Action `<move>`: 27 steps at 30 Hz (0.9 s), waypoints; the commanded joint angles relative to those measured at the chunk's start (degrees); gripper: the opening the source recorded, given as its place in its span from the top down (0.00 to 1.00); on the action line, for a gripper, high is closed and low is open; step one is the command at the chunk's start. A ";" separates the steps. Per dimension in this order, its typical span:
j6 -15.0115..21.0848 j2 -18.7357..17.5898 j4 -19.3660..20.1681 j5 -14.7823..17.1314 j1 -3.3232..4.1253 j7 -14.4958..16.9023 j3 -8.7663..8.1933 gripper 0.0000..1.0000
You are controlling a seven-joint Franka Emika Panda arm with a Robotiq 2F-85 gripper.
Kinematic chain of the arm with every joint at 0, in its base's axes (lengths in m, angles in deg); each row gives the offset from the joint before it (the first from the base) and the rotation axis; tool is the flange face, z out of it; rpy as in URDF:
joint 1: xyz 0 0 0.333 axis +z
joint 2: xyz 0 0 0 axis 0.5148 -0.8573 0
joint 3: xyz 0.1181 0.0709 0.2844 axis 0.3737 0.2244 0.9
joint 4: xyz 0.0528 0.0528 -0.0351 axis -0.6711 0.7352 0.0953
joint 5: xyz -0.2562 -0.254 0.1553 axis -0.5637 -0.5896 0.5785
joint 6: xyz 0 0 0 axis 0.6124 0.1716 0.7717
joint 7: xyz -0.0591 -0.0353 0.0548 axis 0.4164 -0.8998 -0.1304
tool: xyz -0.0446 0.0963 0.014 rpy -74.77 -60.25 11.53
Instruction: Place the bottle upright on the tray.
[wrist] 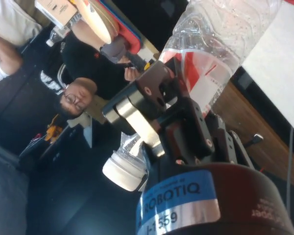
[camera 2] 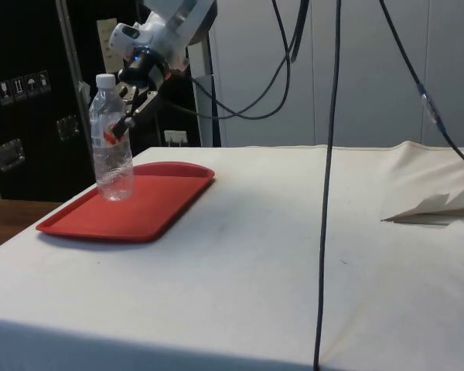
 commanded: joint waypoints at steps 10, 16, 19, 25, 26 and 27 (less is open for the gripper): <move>1.60 -1.78 -2.86 -2.29 0.40 -1.95 -0.17 0.66; 2.41 -3.09 -4.93 -4.30 0.80 -3.67 -0.57 0.66; 2.12 -3.21 -5.10 -4.07 0.57 -3.50 -0.34 0.66; 2.01 -3.44 -5.44 -4.24 0.63 -3.72 -0.46 0.66; 1.95 -3.44 -5.44 -4.24 0.63 -3.72 -0.46 0.66; 1.83 -3.38 -5.39 -4.13 0.57 -3.55 -0.40 0.66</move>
